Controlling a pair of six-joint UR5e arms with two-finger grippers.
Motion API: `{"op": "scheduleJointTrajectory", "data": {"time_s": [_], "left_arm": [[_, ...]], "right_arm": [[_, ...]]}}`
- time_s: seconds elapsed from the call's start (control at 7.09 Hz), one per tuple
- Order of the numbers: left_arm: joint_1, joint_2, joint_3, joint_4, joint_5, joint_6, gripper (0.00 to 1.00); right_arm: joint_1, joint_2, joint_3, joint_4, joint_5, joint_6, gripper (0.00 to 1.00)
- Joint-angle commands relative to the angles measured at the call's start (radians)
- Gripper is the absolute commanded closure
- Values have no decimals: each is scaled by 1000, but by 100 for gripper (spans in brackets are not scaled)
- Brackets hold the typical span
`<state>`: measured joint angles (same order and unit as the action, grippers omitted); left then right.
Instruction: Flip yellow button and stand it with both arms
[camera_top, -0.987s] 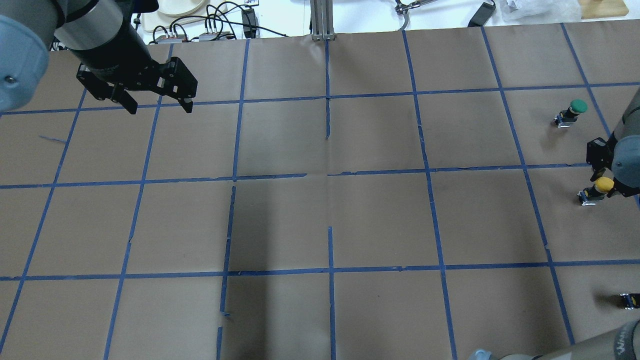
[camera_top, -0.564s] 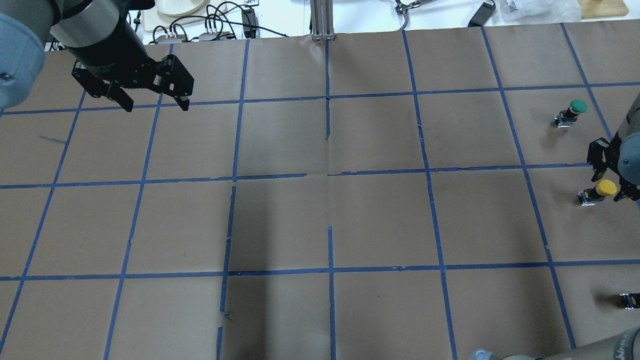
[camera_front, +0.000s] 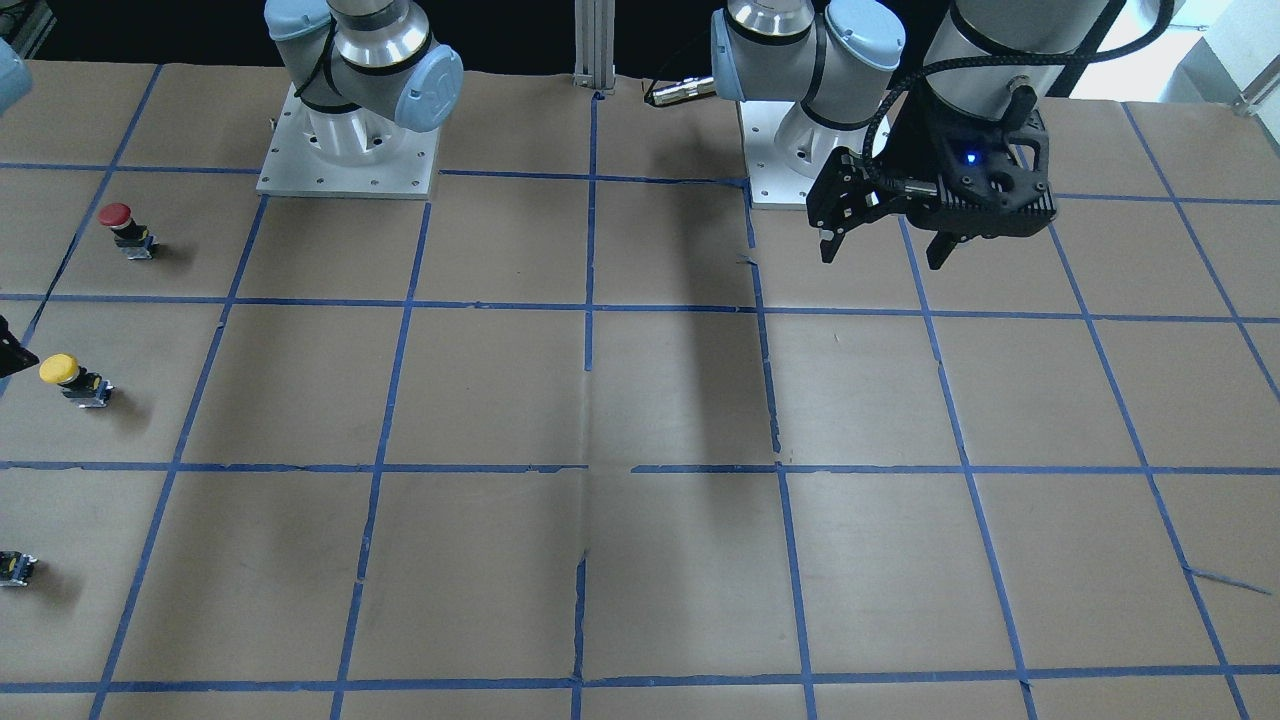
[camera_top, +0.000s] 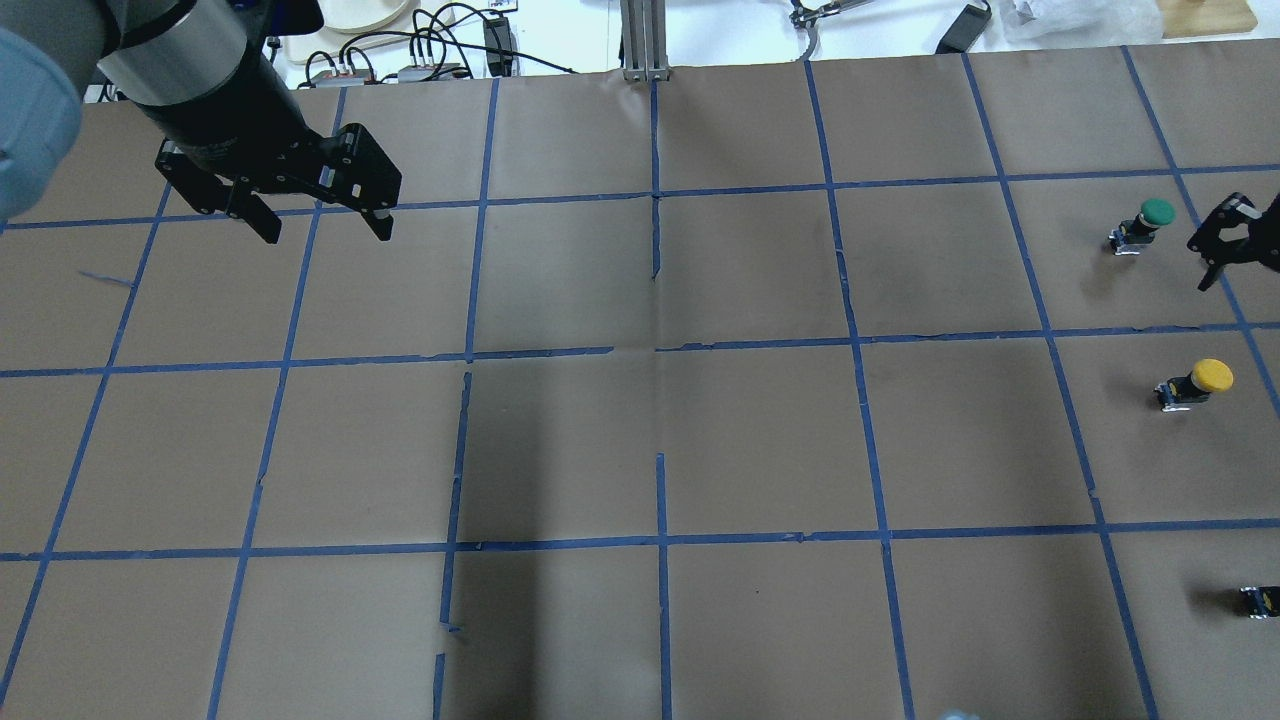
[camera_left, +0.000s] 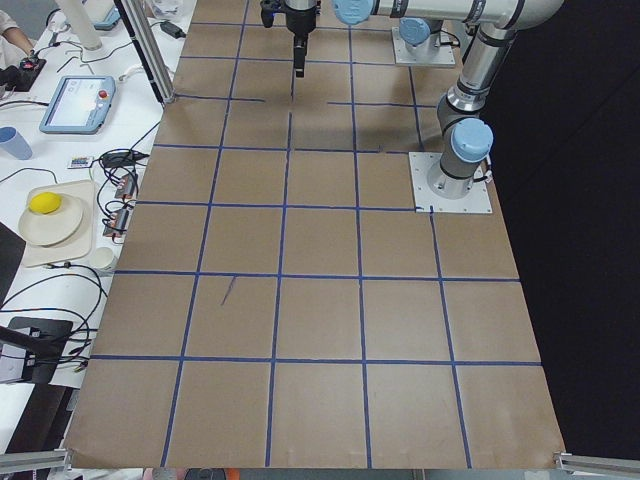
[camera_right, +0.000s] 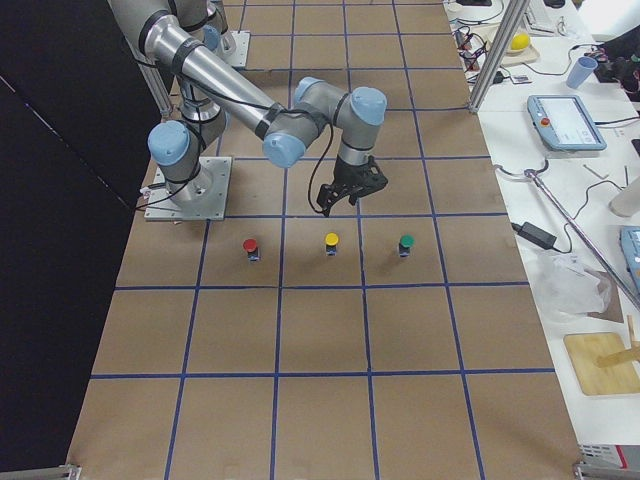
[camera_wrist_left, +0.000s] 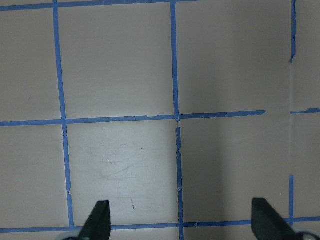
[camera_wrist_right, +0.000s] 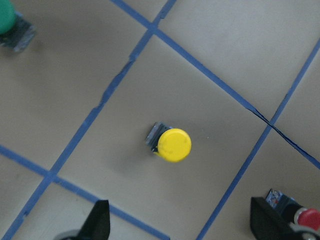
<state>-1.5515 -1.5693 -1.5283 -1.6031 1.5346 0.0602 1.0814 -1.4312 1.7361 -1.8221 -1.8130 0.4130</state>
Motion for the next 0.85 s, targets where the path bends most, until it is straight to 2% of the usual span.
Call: {"op": "scheduleJointTrajectory", "data": {"time_s": [0.0, 0.14, 0.42, 0.56, 0.71], "left_arm": [[-1, 5, -1, -9, -21, 0, 0], [-1, 5, 0, -8, -21, 0, 0], [1, 5, 2, -18, -16, 1, 0], [-1, 2, 0, -17, -18, 1, 0], [1, 6, 0, -18, -18, 1, 0]], "right_arm": [[154, -15, -130, 206, 27, -124, 0], [225, -47, -160, 240, 59, -166, 0], [352, -125, -156, 314, 240, -160, 0], [395, -167, -155, 348, 279, -161, 0], [444, -207, -155, 352, 277, -180, 0]]}}
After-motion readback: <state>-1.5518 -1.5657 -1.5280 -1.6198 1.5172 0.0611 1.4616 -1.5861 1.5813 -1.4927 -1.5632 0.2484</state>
